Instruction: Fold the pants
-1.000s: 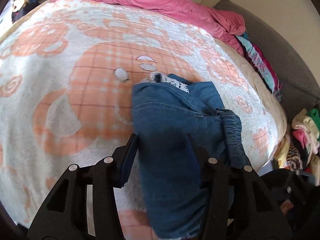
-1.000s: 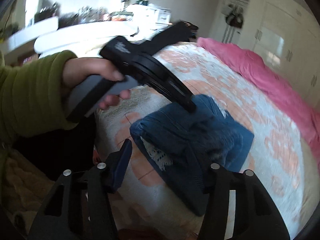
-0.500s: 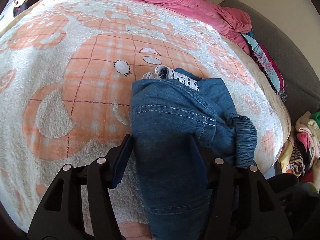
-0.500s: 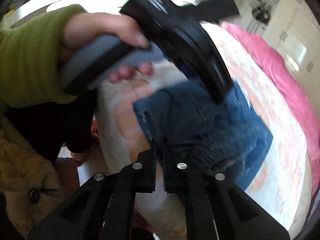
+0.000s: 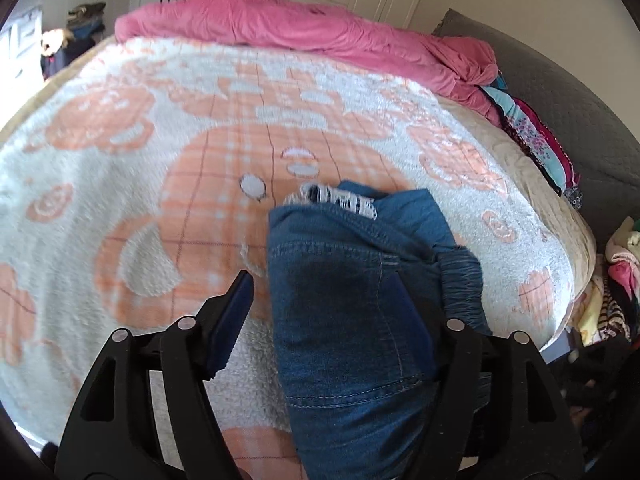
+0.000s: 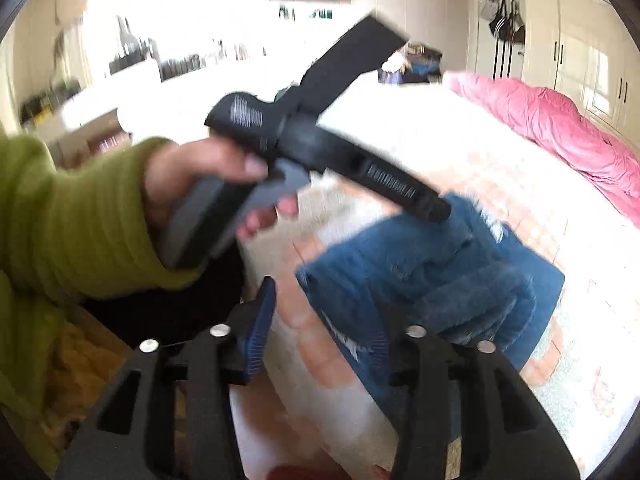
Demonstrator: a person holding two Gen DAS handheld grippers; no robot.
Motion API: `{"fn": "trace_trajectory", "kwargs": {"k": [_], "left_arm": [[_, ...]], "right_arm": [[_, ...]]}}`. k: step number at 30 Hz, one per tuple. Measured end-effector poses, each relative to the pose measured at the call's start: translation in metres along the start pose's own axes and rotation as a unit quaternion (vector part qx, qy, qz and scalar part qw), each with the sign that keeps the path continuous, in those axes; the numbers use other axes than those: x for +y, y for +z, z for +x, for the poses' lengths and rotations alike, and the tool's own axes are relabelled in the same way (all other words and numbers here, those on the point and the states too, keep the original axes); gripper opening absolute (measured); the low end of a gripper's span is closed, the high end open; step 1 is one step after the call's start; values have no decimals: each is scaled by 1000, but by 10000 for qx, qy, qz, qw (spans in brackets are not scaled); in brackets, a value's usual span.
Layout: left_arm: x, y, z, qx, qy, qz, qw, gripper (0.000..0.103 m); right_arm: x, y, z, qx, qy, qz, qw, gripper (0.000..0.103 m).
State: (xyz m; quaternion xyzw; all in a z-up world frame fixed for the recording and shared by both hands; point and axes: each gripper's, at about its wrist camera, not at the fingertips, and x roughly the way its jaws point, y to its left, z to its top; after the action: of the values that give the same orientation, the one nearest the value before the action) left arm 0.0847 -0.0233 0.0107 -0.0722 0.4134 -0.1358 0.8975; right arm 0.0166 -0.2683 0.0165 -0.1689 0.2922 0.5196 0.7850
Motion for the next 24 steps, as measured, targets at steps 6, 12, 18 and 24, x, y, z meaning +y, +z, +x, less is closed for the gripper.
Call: {"fn": "trace_trajectory", "kwargs": {"k": [6, 12, 18, 24], "left_arm": [[0, 3, -12, -153, 106, 41, 9998, 69], [4, 2, -12, -175, 168, 29, 9997, 73], [8, -4, -1, -37, 147, -39, 9999, 77], [11, -16, 14, 191, 7, -128, 9997, 77]], "right_arm": [[-27, 4, -24, -466, -46, 575, 9972, 59], [-65, -10, -53, -854, -493, 1613, 9820, 75], [-105, -28, -46, -516, -1148, 2578, 9580, 76], [-125, -54, -27, 17, -1409, 3223, 9361, 76]]}}
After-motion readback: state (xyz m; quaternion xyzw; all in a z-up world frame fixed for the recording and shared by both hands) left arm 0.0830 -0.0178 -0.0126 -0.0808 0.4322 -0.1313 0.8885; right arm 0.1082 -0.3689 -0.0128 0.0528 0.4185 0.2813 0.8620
